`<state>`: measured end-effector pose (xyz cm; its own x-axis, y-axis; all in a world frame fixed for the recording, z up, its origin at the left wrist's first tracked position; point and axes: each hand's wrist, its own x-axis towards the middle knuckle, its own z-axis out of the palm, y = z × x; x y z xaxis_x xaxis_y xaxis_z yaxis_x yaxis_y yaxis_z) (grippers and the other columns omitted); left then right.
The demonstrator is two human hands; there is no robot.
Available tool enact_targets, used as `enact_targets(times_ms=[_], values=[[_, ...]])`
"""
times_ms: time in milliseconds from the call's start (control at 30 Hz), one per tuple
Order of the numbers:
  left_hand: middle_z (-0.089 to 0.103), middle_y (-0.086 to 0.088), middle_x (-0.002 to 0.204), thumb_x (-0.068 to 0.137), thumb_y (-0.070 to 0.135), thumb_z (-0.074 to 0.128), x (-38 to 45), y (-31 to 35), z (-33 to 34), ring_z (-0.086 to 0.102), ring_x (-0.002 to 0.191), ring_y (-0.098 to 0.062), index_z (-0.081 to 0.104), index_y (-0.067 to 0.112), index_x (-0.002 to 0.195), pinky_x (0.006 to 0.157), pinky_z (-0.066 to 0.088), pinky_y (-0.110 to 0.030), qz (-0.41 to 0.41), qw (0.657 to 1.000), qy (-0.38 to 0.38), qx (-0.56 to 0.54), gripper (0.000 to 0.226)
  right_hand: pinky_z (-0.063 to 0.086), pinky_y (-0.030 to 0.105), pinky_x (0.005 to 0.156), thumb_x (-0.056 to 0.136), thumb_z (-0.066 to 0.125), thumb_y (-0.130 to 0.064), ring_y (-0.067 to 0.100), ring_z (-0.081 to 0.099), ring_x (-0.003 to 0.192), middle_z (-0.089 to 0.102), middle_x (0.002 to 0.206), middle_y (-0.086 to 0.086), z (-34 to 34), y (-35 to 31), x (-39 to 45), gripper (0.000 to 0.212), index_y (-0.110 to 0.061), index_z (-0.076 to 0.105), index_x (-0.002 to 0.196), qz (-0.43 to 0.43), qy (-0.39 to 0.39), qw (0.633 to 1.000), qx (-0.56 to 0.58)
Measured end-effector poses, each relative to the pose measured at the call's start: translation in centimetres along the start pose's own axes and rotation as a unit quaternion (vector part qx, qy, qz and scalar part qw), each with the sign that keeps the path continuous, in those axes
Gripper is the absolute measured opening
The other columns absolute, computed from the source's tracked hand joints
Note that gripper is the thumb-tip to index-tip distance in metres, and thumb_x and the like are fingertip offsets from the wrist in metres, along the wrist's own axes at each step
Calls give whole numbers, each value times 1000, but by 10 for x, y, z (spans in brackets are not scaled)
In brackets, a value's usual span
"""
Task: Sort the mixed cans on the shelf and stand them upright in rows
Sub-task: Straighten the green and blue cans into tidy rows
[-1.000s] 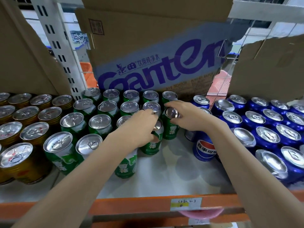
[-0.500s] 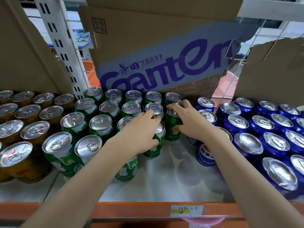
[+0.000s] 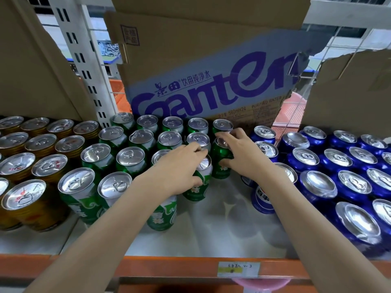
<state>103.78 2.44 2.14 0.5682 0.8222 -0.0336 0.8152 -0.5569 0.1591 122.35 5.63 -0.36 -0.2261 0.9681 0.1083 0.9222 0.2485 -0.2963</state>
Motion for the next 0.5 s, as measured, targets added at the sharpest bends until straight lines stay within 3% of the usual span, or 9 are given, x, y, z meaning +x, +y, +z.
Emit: enact_targets(times_ms=[200,367,500], values=[[28,2,148,79,53,64,-20,-16,-7,26,135,-16,20,18,148,111,25,-30,-35,999,19,-26,89,32,41,105,82,67,-26,33,26,132,25,144,12,0,-6,-10,74,-23,27,144,11,38,999,-6],[40,-3,138,85,50,58,-34,-33,-19,38,126,-19,39,16,140,104,32,-30,-94,995,39,-17,68,38,27,87,88,61,-23,25,49,112,50,127,8,-6,-36,-24,44,-15,51,130,-41,161,981,103],[46,-5,129,89,41,56,-35,-38,-20,45,118,-20,49,13,133,99,36,-32,-100,994,25,-27,52,35,19,79,88,59,-38,17,53,101,54,118,2,-1,-51,-30,45,-17,53,128,-75,93,988,96]])
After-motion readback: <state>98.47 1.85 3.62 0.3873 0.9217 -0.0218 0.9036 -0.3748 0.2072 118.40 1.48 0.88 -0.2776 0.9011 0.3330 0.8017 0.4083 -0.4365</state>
